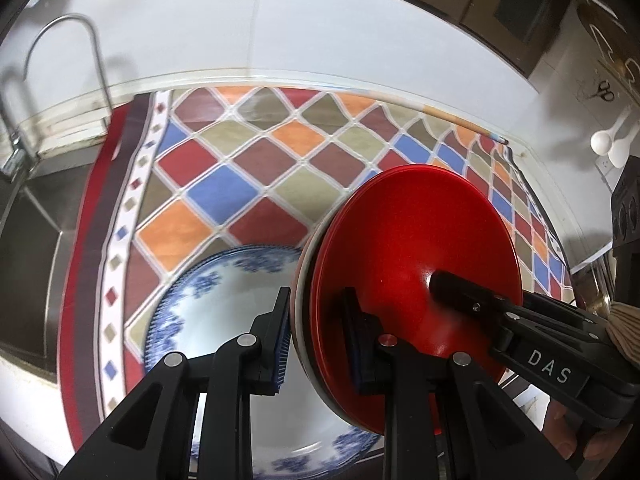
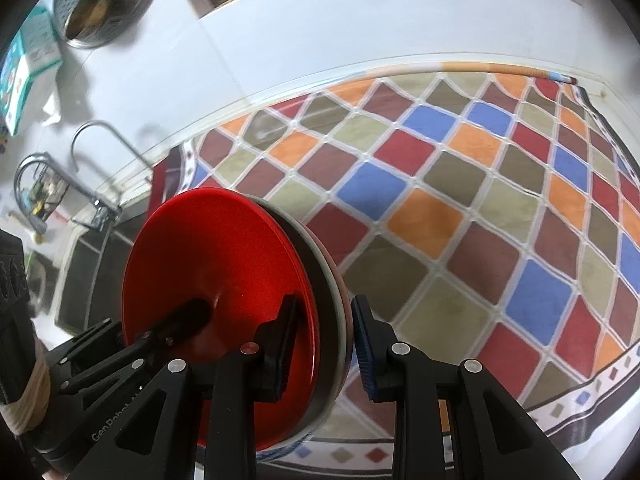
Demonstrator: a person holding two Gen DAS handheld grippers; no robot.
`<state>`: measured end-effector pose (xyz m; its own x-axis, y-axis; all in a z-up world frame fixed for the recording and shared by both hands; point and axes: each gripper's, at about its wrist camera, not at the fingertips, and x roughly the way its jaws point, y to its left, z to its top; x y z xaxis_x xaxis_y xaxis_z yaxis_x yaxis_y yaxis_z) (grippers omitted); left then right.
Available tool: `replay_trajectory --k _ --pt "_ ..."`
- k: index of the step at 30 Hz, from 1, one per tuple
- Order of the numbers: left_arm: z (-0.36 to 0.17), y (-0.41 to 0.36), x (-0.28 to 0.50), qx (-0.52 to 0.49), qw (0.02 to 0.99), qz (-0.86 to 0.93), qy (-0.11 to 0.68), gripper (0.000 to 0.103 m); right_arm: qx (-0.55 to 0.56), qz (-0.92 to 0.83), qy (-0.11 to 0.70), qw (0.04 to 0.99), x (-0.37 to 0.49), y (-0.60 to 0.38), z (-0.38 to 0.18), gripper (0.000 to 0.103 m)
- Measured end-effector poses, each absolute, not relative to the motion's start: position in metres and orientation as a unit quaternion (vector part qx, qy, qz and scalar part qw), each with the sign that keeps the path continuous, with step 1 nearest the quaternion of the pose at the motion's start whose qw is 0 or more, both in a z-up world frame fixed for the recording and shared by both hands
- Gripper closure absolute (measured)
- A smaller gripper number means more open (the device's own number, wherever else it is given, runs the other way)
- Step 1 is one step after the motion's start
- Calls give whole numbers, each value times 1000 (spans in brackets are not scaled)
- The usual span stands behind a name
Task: Organize plates and bowls
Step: 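Grip the nested bowl stack with both tools and carry it onto the plate stack, then lower the bowl stack onto the blue-and-white plates and open both tools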
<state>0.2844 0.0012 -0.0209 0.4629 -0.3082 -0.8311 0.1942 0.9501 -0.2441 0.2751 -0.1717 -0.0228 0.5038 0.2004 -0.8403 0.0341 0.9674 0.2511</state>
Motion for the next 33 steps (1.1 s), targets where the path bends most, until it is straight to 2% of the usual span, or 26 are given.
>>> replay_trajectory --k 14,33 --pt "-43 55 270 -71 841 -134 520 79 108 71 519 845 268 -105 -41 74" --pt "-68 63 274 -74 816 -151 553 79 121 49 565 815 264 -90 -69 74"
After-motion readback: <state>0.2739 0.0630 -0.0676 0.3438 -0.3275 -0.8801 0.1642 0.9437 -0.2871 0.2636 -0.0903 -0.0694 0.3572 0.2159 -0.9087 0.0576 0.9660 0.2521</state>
